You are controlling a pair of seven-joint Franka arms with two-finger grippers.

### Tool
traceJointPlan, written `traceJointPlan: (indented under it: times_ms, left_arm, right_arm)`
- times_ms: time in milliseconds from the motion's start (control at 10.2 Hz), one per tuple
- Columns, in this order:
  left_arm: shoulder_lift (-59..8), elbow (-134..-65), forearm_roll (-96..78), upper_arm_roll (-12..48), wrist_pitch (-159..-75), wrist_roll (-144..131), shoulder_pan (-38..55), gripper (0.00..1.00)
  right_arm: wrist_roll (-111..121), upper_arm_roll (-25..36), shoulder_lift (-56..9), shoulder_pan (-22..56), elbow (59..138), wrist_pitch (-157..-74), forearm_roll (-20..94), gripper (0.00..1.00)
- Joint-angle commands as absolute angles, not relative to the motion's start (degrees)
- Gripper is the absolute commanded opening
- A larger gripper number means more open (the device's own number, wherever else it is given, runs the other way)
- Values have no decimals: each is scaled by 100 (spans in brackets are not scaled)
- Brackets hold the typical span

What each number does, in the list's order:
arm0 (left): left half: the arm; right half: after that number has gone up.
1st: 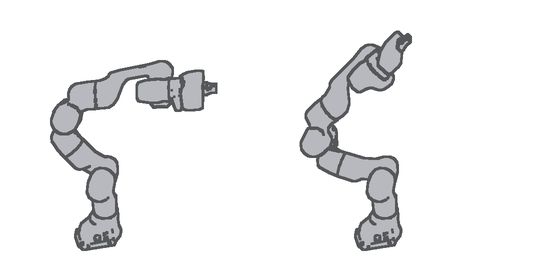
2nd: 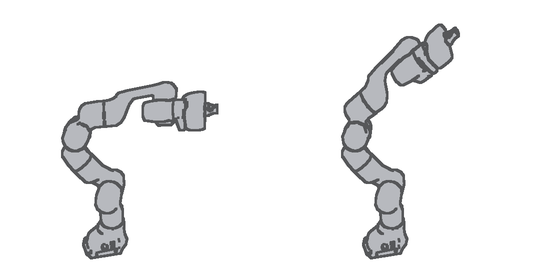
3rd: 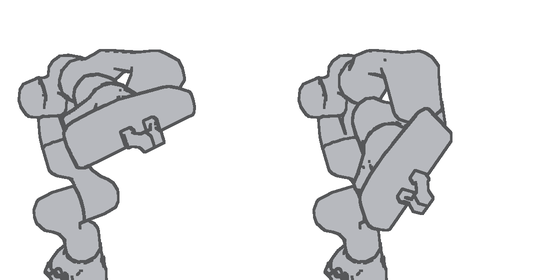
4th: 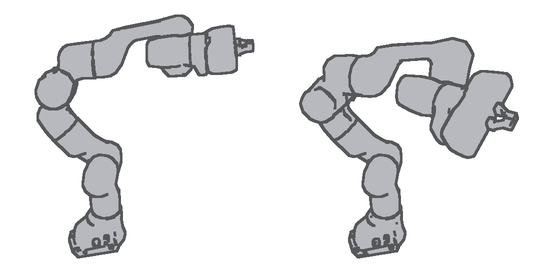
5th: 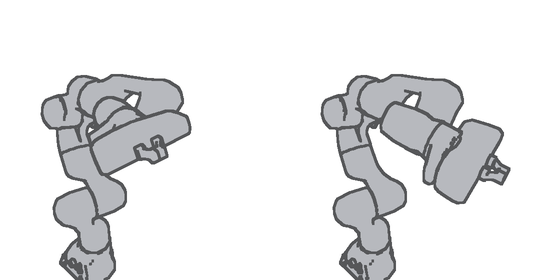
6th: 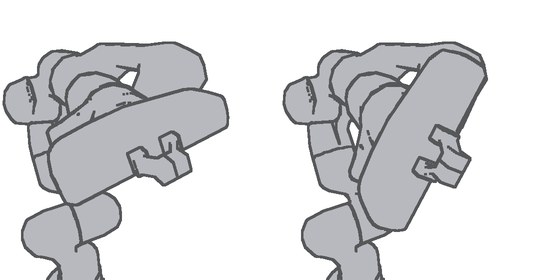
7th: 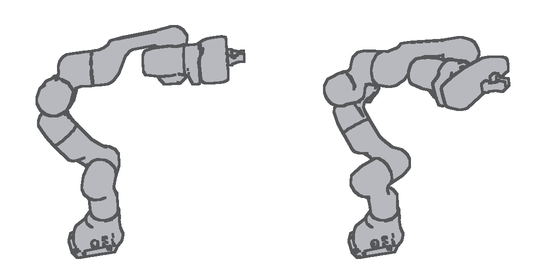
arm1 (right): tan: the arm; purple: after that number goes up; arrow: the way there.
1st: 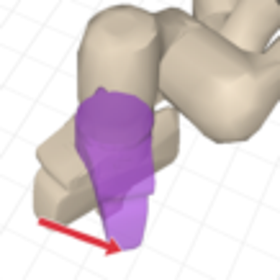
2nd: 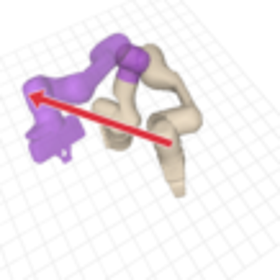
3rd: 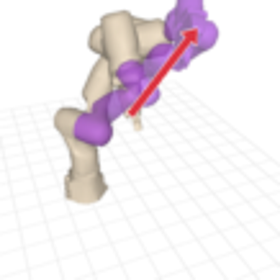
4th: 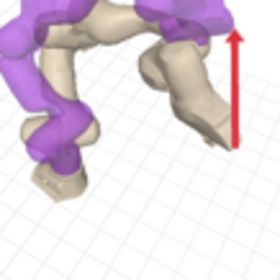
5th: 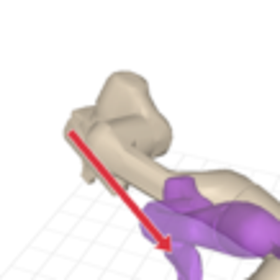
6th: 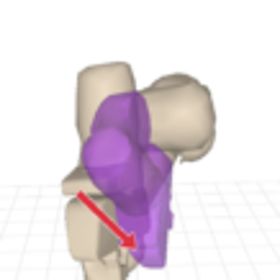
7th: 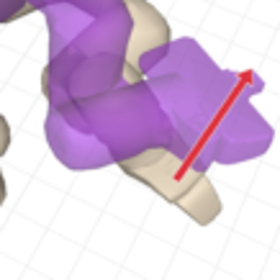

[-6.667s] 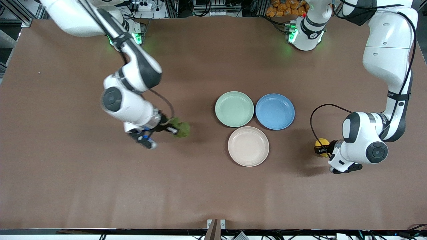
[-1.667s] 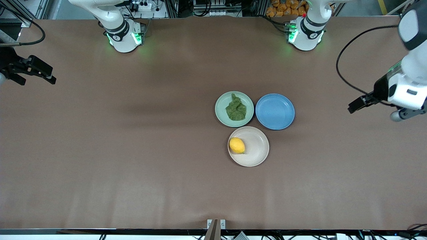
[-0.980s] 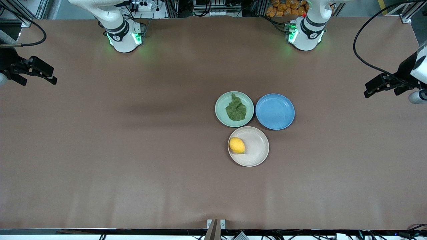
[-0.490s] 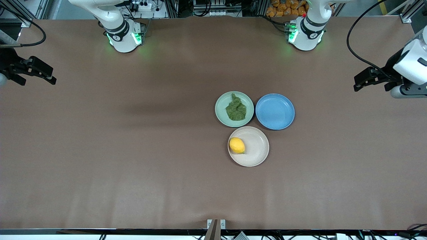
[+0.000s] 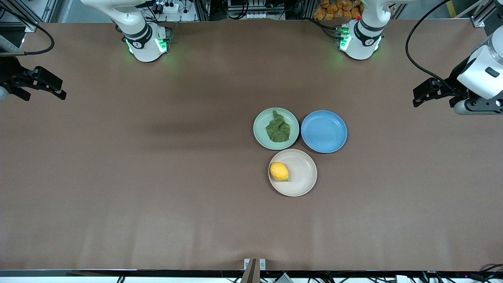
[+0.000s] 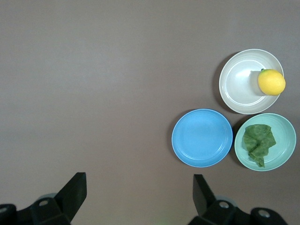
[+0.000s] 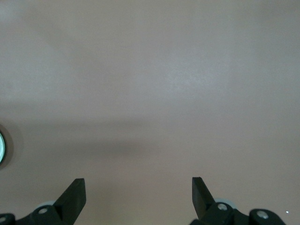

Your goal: Place lemon and lettuce in plates

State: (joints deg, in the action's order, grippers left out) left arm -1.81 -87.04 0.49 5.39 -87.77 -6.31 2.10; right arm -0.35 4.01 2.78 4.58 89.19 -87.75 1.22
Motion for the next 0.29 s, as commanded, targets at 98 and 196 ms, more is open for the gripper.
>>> traceJointPlan:
  times_ms: [98, 196]
  left_arm:
    - [-167, -8613, 176, 545, -8657, -536, 220, 100]
    - [-167, -8613, 176, 545, -8657, -536, 220, 100]
  right_arm:
    - [53, 387, 396, 448, 9035, -8780, 62, 100]
    - [61, 395, 387, 440, 9009, -8815, 62, 100]
